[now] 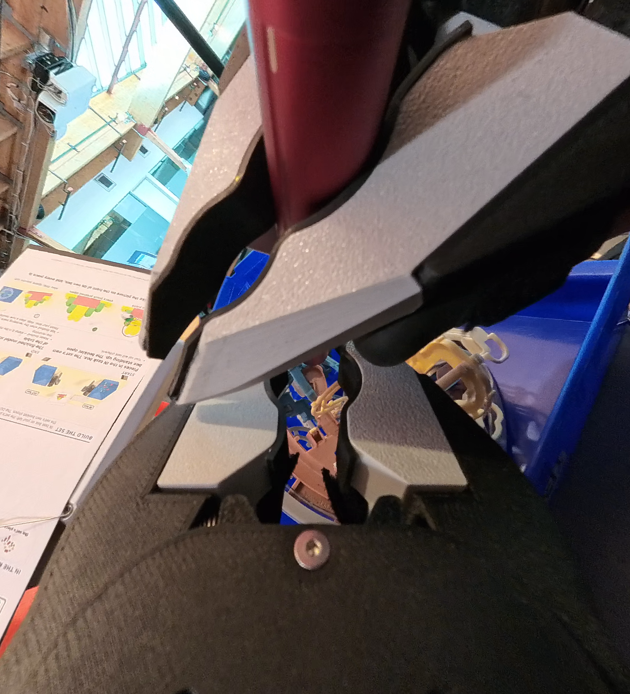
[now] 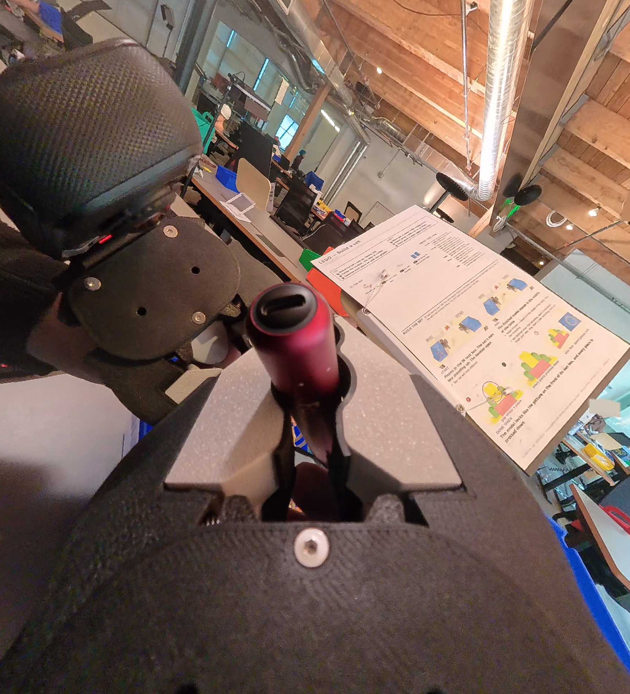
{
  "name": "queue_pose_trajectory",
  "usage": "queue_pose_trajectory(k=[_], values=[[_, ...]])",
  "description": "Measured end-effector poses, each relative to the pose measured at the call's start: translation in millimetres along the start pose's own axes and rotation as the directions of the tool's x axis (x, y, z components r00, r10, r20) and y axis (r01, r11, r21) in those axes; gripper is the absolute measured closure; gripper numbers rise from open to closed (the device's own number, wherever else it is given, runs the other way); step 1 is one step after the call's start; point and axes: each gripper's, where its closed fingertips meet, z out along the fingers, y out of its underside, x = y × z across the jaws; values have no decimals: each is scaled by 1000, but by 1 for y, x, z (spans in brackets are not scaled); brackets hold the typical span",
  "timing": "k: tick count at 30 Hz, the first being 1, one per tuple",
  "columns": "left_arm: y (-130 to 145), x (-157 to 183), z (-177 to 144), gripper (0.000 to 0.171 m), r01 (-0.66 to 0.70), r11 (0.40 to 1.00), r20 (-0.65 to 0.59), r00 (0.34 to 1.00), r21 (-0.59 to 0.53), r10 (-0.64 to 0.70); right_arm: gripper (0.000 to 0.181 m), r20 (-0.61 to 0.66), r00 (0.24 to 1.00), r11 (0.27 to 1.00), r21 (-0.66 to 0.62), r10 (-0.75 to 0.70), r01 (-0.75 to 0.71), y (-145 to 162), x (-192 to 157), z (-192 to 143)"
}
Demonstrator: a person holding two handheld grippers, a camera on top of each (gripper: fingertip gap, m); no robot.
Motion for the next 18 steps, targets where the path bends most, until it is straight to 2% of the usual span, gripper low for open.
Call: queue_pose_trajectory(k=[18], values=[[-3,-2,-1,154,-31,999,49,998,10,31,170,-9,999,999,11,-34,34,-1,-4,-1]])
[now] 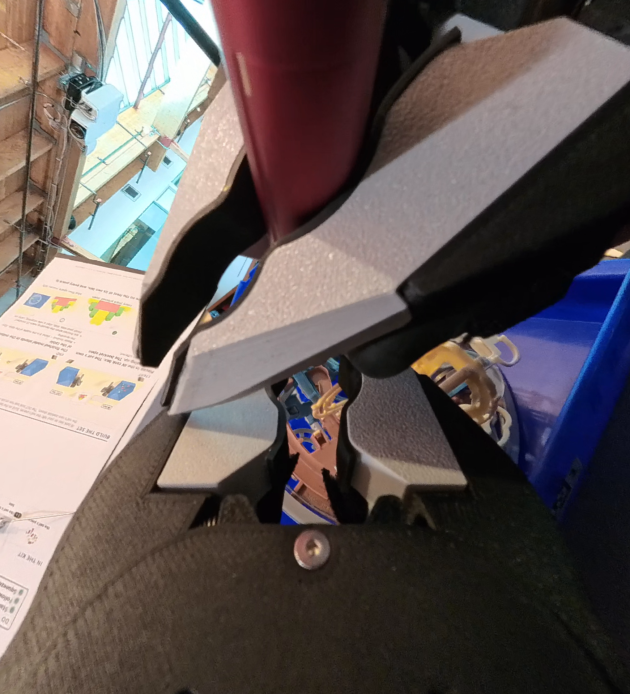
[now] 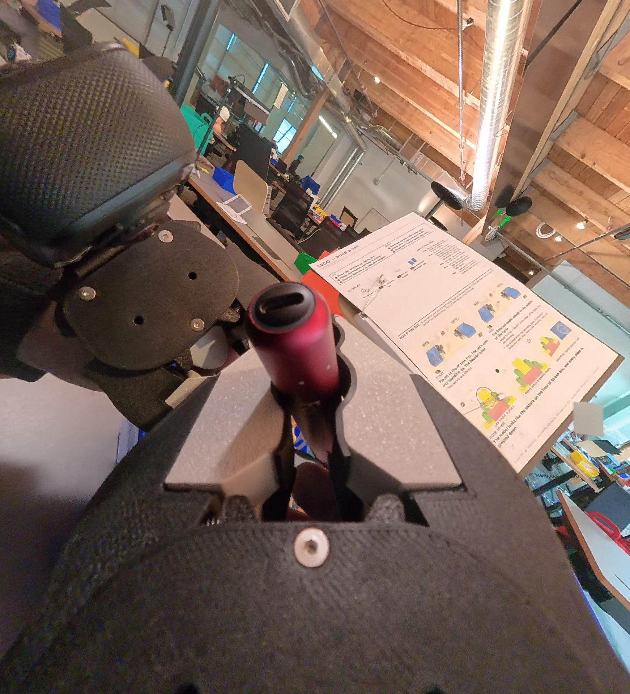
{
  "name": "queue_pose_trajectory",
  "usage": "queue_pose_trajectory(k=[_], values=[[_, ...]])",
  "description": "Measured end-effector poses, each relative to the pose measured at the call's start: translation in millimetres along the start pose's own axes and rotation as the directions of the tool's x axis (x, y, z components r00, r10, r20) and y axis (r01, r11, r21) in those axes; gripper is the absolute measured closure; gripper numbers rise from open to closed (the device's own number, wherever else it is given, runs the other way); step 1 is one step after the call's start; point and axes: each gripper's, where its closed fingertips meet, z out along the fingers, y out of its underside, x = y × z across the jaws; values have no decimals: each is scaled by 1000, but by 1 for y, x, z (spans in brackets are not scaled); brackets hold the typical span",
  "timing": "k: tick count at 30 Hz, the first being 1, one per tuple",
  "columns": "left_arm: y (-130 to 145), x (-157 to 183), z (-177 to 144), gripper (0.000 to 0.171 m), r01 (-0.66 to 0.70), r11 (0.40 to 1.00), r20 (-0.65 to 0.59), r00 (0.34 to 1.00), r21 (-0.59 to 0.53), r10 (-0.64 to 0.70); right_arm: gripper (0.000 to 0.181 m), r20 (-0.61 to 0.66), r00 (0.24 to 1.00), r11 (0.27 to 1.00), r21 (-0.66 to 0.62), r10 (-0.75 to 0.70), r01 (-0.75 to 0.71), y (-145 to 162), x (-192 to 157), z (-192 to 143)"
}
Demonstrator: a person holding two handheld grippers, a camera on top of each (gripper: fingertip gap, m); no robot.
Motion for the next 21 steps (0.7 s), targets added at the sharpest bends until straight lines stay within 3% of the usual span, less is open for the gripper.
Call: queue_pose_trajectory(k=[21], values=[[0,-1,6,154,-47,999,7,999,-17,47,169,-34,999,1000,6,28,-28,8,7,-7]])
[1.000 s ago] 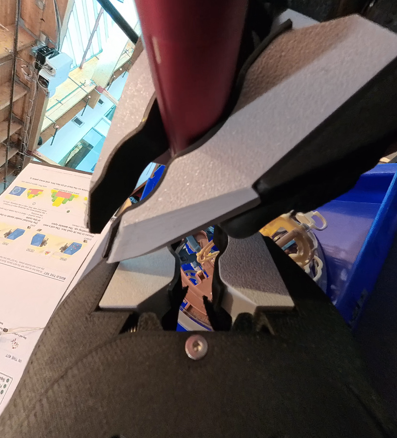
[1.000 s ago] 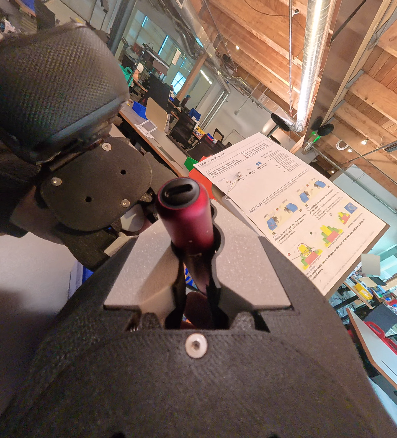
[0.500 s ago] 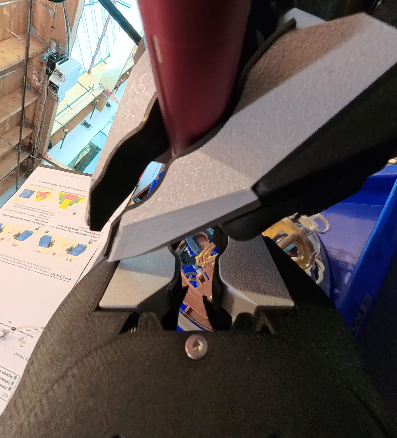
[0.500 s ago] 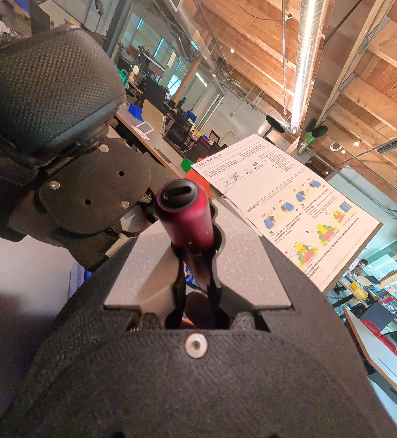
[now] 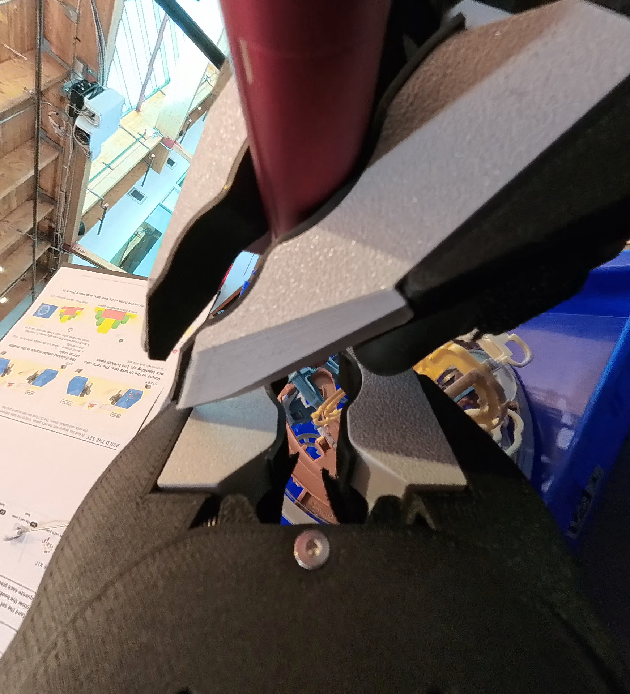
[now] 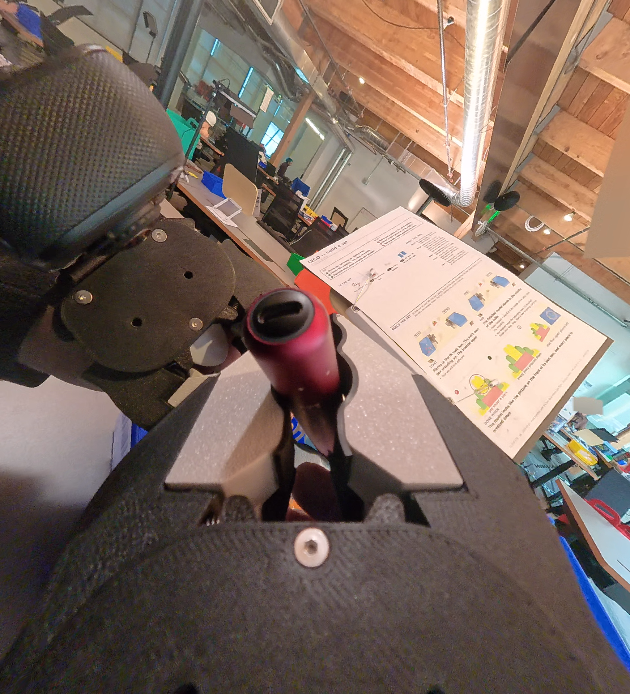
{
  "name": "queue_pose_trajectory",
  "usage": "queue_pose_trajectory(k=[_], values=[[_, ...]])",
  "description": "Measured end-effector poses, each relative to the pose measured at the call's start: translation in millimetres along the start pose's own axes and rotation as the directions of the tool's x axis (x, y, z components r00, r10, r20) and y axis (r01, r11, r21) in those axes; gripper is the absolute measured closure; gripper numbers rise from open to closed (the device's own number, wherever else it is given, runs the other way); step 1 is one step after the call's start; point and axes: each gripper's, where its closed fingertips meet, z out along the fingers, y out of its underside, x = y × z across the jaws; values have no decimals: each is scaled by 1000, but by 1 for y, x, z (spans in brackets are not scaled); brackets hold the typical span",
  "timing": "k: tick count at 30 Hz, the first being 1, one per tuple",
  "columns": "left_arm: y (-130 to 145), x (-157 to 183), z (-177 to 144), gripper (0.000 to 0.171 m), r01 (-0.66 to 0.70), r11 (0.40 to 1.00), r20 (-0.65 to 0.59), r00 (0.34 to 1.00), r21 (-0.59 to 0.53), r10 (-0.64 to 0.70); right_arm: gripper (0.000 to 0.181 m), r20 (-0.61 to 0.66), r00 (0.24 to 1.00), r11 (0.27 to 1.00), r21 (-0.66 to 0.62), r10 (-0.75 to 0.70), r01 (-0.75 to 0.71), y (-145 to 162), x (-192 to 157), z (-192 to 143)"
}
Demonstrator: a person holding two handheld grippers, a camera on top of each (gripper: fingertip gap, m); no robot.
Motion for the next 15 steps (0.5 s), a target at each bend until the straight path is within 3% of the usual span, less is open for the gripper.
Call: queue_pose_trajectory(k=[15], values=[[-1,1,-3,154,-32,999,-15,999,-41,31,168,3,992,991,53,126,-126,-1,8,-8]])
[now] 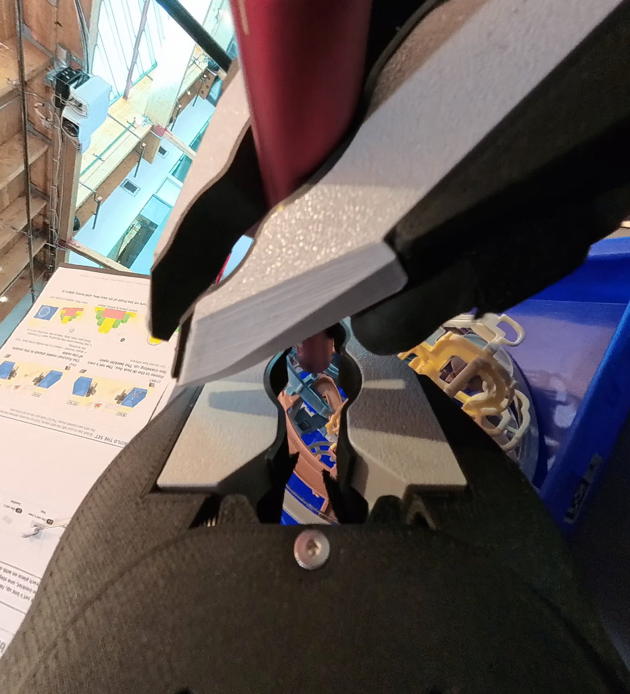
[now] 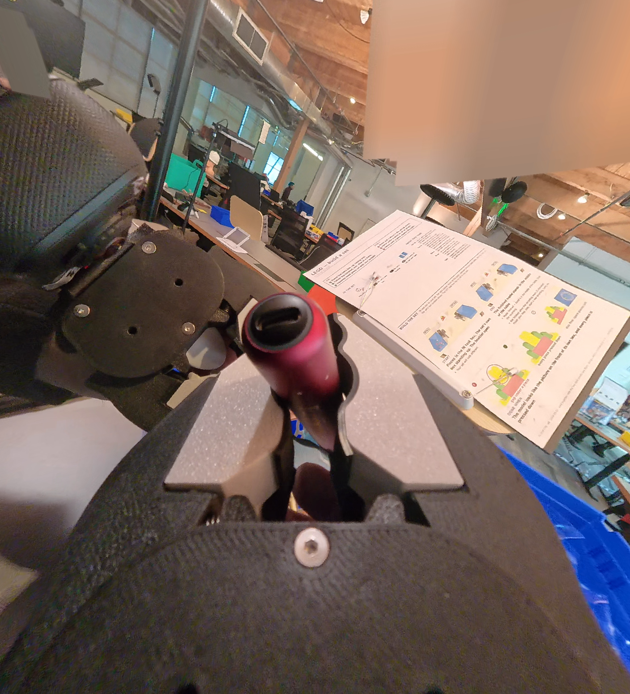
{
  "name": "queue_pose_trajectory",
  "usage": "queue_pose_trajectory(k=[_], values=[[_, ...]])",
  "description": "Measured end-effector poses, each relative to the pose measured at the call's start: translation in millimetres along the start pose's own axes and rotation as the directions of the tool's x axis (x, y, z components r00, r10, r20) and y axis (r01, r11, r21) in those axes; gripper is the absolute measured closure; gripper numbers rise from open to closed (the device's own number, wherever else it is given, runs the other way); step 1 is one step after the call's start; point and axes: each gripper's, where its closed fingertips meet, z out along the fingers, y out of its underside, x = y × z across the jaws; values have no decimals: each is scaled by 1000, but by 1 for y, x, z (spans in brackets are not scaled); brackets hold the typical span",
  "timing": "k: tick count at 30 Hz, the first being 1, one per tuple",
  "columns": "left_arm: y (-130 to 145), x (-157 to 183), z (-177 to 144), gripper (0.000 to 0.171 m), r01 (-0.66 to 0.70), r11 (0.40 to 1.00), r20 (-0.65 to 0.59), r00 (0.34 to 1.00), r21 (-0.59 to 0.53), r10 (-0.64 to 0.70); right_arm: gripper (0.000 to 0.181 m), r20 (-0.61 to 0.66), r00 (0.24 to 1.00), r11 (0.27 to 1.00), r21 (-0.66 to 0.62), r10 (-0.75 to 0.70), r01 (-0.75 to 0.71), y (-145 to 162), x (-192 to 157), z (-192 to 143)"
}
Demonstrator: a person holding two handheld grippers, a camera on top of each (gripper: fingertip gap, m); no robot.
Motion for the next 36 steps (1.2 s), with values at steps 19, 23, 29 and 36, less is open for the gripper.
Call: queue_pose_trajectory(k=[19,23,29,36], values=[[0,1,4,152,22,1000,-44,999,-1,-22,167,-30,995,995,18,100,-100,5,12,-7],[-2,-1,4,146,70,998,-27,997,9,-70,167,-43,992,993,20,120,-120,5,16,-9],[-13,0,-5,152,62,996,-9,998,63,-62,167,-52,991,992,25,124,-123,6,17,-9],[-18,0,-11,153,90,991,24,995,95,-92,167,-52,991,992,29,126,-125,5,14,-9]])
